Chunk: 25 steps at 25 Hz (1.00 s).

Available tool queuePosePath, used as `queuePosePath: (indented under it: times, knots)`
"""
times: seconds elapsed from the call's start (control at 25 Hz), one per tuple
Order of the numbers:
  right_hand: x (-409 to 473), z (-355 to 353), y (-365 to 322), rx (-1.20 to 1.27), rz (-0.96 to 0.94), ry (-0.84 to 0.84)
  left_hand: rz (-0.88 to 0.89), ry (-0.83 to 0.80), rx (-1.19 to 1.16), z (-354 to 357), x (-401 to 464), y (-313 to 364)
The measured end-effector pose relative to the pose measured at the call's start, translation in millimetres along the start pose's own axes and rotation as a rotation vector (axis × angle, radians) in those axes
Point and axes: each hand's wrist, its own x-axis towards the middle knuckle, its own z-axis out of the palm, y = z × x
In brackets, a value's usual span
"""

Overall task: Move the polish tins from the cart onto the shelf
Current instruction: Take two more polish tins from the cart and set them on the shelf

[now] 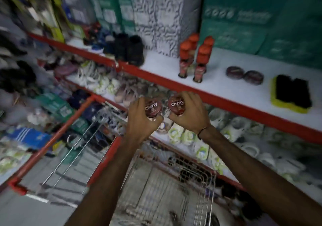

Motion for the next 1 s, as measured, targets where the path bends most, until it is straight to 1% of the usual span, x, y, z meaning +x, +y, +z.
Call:
queuePosePath:
  times: [0.08,0.2,0.28,0.32,0.44,0.48,0.56,0.72,0.88,1.0]
  knots:
    - [8,-36,19,-0.042,0.042,0.08,0.088,-0.001,-0.055,15,19,42]
    - [8,-87,67,-0.066,0.165,0.223,0.214,-0.02,-0.144,51,41,103]
    - [6,-115,101,-0.114,0.263,0.285,0.252,-0.096,-0.195,79,56,142]
    - [4,-127,116,-0.15,0.319,0.268,0.25,-0.164,-0.208,93,64,162]
    - [5,-138,147,-0.237,0.453,0.087,0.211,-0.369,-0.14,131,82,199]
    - [7,-137,152,-0.253,0.467,0.038,0.2,-0.427,-0.089,140,86,204]
    - [10,-138,162,-0.289,0.438,0.014,0.2,-0.488,-0.033,156,93,207]
    - [20,-141,180,-0.43,0.337,0.019,0.293,-0.466,0.076,168,109,203]
    - [28,-138,191,-0.413,0.286,-0.019,0.347,-0.466,0.191,171,121,203]
    - [31,-138,194,-0.359,0.298,-0.012,0.323,-0.489,0.204,171,124,202]
